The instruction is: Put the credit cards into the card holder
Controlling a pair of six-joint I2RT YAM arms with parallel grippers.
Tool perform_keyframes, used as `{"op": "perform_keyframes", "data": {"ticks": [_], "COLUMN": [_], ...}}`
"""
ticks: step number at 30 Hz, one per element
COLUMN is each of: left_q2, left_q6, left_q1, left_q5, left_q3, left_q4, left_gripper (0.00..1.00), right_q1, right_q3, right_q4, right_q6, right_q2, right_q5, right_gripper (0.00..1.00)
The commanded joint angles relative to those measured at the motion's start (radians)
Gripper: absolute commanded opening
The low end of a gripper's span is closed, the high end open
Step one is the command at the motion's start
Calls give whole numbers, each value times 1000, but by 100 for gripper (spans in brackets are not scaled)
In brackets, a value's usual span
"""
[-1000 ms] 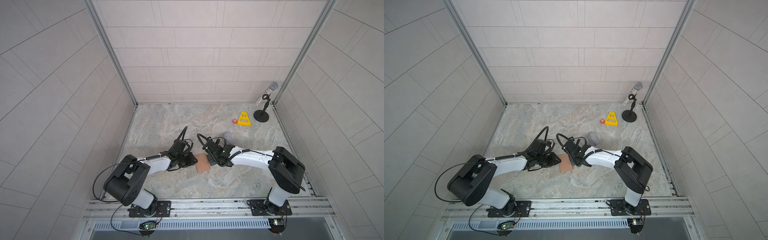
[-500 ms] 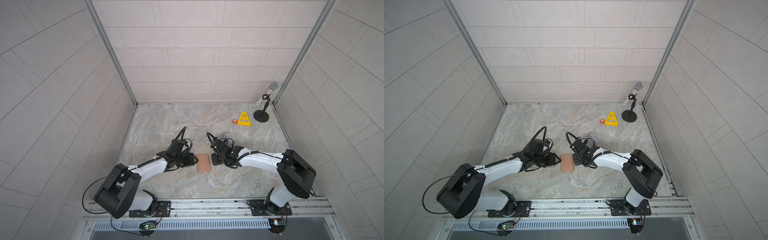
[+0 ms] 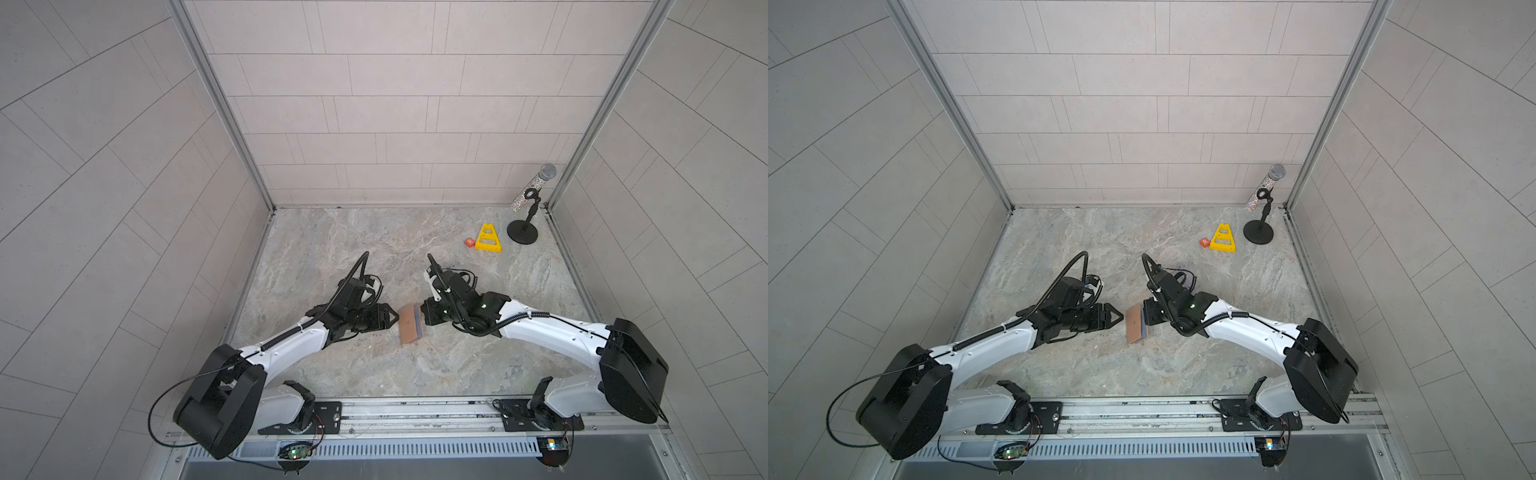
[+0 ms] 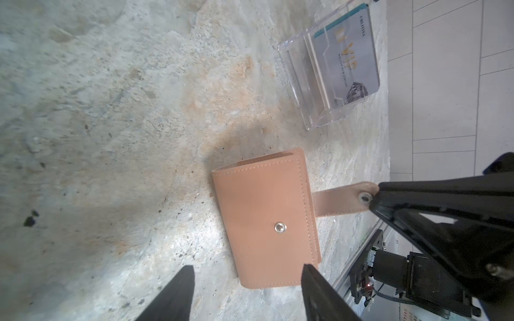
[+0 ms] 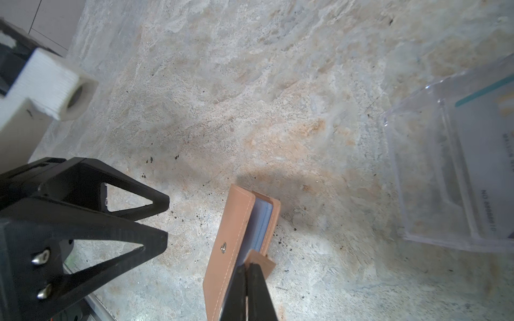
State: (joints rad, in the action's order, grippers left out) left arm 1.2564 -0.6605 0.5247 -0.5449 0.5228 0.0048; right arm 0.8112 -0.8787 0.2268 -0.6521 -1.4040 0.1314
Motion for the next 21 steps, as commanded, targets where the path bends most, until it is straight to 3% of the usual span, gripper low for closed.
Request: {"op": "perform_keyframes", "data": {"ticks": [1,21], "left_q2": [-10,38], "left_q6": [-33,-46], "left_q1": [9,14], "left_q5": [-43,-10], "left_q3": [-30,-54], "left_q4": [103,152], "left_gripper": [70,72], "right_q1": [-1,-3], "right_q3": [-14,-20], "right_q4": [-22,-138], "right_q6": [-2,-29], "right_q2": [23,44], "right_q5": [39,120], "right_gripper": [0,0]}}
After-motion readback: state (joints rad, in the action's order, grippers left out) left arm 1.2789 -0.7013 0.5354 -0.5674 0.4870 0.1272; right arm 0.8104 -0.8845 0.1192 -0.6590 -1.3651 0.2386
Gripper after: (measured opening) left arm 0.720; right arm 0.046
